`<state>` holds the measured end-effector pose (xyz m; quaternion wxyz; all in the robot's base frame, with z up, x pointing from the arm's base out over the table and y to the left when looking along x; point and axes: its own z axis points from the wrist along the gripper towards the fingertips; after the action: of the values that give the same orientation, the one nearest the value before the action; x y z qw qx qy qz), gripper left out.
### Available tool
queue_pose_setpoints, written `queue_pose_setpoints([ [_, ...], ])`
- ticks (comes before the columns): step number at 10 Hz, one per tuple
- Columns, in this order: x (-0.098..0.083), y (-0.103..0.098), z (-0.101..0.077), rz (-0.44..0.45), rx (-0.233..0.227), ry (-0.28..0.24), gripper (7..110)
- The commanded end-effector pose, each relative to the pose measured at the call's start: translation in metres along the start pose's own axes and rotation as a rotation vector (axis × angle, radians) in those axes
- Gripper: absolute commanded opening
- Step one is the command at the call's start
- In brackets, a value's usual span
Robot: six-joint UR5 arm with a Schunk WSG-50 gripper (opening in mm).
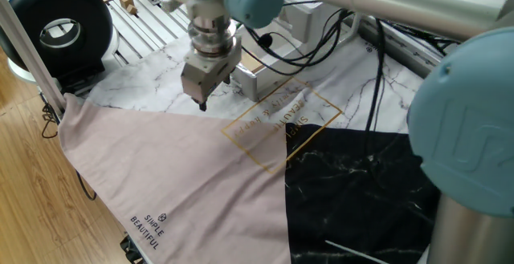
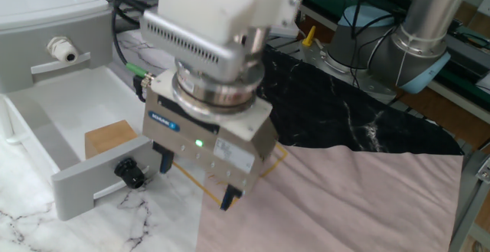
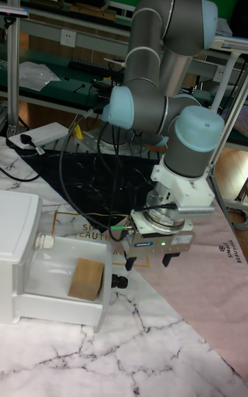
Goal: Put things in the drawer
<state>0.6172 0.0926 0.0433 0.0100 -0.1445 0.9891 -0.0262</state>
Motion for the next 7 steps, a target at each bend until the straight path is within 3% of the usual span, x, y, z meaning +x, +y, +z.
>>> queue_pose_setpoints([
  [1,0.004,-0.011,0.007,0.038,0.053,0.044,88],
  [2,0.012,-0.012,0.006,0.050,0.046,0.075,88],
  [4,0.014,-0.012,0.010,0.064,0.039,0.084,88],
  [7,0.016,-0.039,0.009,0.023,0.129,0.089,88],
])
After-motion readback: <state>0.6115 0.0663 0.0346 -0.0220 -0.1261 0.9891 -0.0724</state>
